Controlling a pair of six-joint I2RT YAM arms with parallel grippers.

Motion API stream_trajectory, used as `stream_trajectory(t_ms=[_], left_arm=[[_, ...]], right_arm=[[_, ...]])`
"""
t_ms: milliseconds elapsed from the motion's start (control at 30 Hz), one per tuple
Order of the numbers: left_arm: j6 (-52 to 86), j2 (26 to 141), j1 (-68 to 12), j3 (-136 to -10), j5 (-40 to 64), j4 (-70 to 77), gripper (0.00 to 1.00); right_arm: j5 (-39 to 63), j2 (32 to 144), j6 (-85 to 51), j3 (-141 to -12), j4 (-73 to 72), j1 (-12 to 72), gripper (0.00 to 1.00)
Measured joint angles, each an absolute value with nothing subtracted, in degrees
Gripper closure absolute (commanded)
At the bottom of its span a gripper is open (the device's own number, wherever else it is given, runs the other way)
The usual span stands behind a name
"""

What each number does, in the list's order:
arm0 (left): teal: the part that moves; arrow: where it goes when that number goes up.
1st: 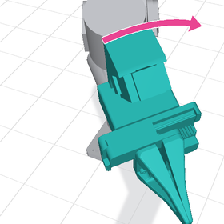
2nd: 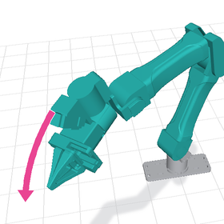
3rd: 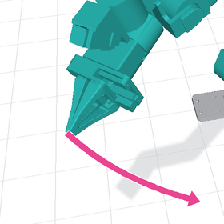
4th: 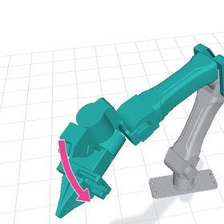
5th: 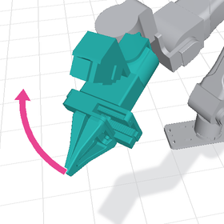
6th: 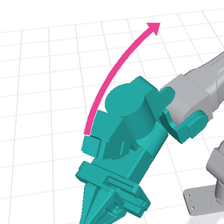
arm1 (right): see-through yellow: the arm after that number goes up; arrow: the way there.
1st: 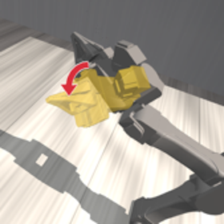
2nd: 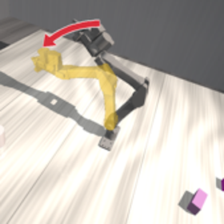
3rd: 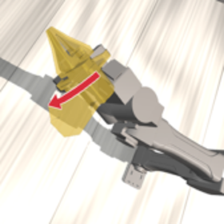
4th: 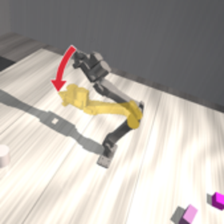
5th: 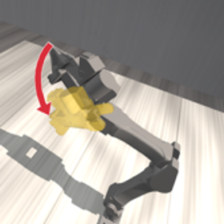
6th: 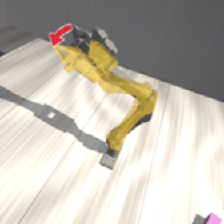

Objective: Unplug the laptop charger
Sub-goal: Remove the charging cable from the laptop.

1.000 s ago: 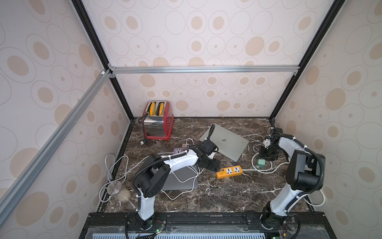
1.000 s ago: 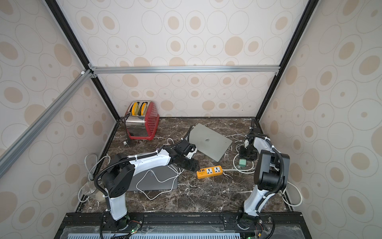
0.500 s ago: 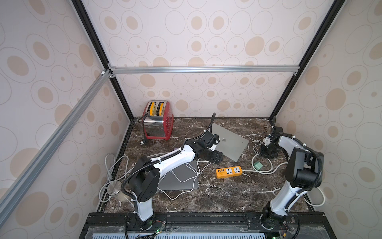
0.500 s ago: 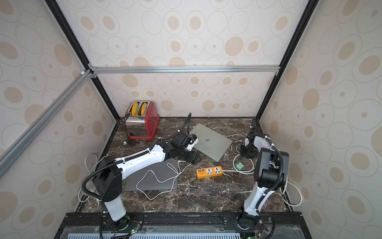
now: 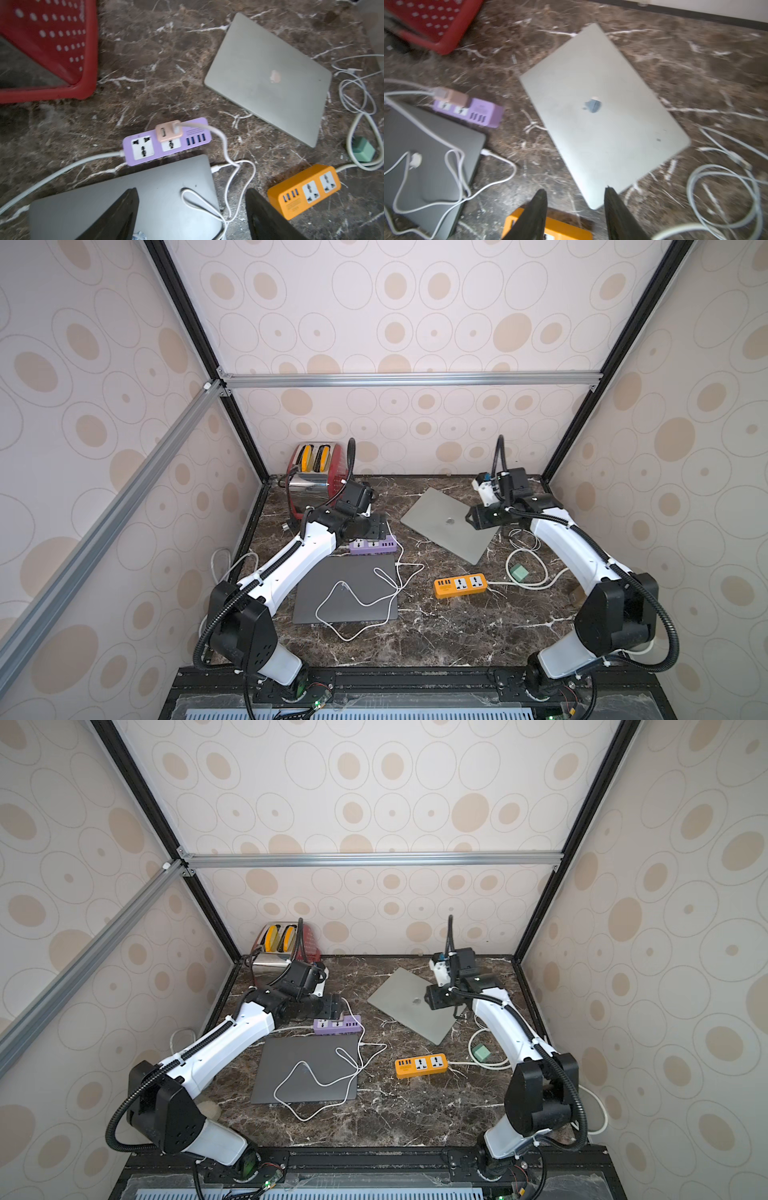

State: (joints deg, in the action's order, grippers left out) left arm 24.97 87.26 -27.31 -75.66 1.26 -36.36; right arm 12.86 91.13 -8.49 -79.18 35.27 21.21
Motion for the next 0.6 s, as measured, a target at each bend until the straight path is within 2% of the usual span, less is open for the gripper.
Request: stream_trajectory(t_ms=[133, 233, 400, 600], left_arm=[[26.24, 87.26, -25.04, -71.68, 1.28, -36.88, 0.24], [27.9, 87.29, -24.34, -66.5, 2.15, -36.36, 0.25], [29.95, 87.44, -24.1, -60.25, 2.57, -35.09, 0.25], [31.46, 88.77, -22.44, -57.6, 3.46, -31.38, 0.3]], right_arm=[[14.87, 95.22, -8.91, -78.94, 32.69, 26.98, 0.6], [15.25, 100.92, -7.44, -79.4, 31.88, 30.0, 0.63], [16.51, 107.57, -4.23, -79.22, 30.37, 31.92, 0.67], [20.91, 109.36, 0.91, -79.24, 26.7, 32.45, 0.72]])
